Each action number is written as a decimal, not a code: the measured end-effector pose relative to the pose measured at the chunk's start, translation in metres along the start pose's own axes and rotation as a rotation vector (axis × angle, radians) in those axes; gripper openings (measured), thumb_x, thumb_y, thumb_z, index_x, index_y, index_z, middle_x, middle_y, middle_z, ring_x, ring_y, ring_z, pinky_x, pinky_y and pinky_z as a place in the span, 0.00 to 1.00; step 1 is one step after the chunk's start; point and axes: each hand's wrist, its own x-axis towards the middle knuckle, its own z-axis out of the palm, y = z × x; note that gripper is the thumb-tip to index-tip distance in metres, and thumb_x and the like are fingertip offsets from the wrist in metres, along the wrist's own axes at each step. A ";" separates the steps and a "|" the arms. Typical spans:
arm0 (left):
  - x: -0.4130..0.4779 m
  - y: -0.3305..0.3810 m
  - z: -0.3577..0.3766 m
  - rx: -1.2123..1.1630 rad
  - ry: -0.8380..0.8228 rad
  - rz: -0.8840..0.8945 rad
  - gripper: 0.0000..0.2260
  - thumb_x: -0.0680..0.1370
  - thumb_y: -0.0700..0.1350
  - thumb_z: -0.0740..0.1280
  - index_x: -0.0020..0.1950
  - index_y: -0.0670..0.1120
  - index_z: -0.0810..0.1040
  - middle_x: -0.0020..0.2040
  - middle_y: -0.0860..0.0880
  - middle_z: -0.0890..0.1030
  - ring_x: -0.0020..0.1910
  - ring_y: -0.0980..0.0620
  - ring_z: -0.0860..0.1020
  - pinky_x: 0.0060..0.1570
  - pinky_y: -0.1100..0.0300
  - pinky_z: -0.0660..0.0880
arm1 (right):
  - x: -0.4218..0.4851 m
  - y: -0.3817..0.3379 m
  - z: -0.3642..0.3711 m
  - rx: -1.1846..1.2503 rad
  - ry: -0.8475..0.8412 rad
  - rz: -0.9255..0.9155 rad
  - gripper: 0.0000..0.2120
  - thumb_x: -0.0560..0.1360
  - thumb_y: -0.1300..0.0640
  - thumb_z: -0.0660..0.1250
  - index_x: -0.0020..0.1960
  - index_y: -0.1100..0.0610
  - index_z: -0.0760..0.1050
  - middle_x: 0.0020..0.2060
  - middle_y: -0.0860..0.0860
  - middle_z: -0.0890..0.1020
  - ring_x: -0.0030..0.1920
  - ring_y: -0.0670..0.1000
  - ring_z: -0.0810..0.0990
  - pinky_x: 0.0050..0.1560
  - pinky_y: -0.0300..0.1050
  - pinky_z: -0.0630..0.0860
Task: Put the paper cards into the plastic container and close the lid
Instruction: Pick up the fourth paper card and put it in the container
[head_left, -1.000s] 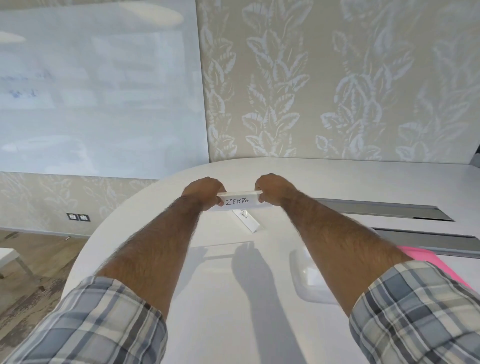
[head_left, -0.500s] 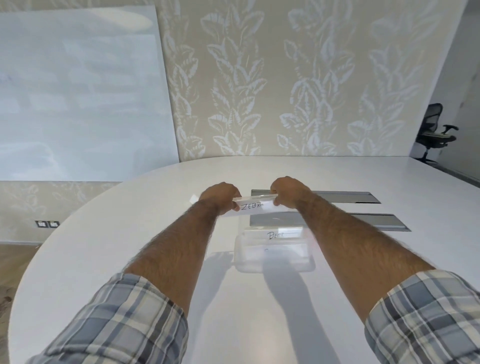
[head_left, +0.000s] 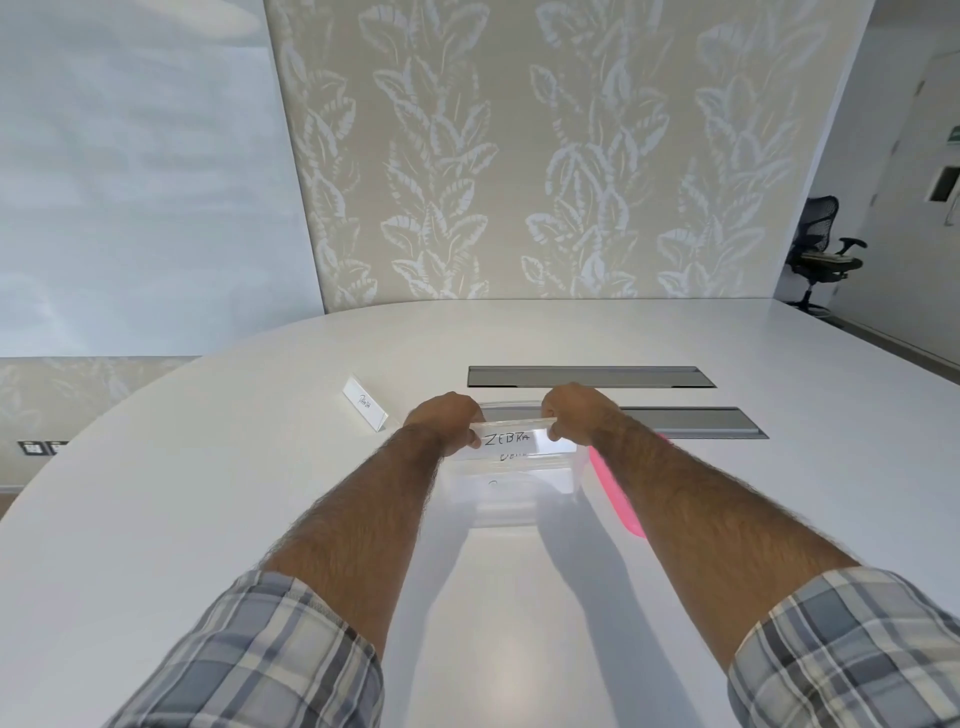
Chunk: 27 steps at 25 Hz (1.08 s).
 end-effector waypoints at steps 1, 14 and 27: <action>0.000 0.000 0.003 -0.001 0.000 -0.001 0.19 0.74 0.48 0.74 0.65 0.54 0.80 0.61 0.51 0.81 0.61 0.46 0.78 0.55 0.54 0.74 | 0.001 0.001 0.003 0.003 -0.003 -0.008 0.16 0.71 0.58 0.75 0.58 0.54 0.79 0.59 0.51 0.81 0.59 0.54 0.78 0.51 0.44 0.73; 0.023 0.000 0.021 0.074 -0.139 0.016 0.16 0.76 0.45 0.72 0.64 0.54 0.81 0.61 0.52 0.81 0.60 0.47 0.78 0.57 0.54 0.74 | 0.019 0.009 0.025 -0.044 -0.087 -0.021 0.17 0.70 0.58 0.76 0.57 0.53 0.79 0.57 0.51 0.80 0.57 0.56 0.79 0.49 0.44 0.72; 0.051 0.004 0.042 0.203 -0.251 0.070 0.16 0.78 0.43 0.70 0.66 0.44 0.80 0.62 0.45 0.82 0.62 0.45 0.78 0.57 0.56 0.74 | 0.035 0.013 0.041 -0.183 -0.226 -0.135 0.08 0.74 0.61 0.69 0.52 0.59 0.82 0.51 0.52 0.84 0.53 0.55 0.82 0.53 0.47 0.80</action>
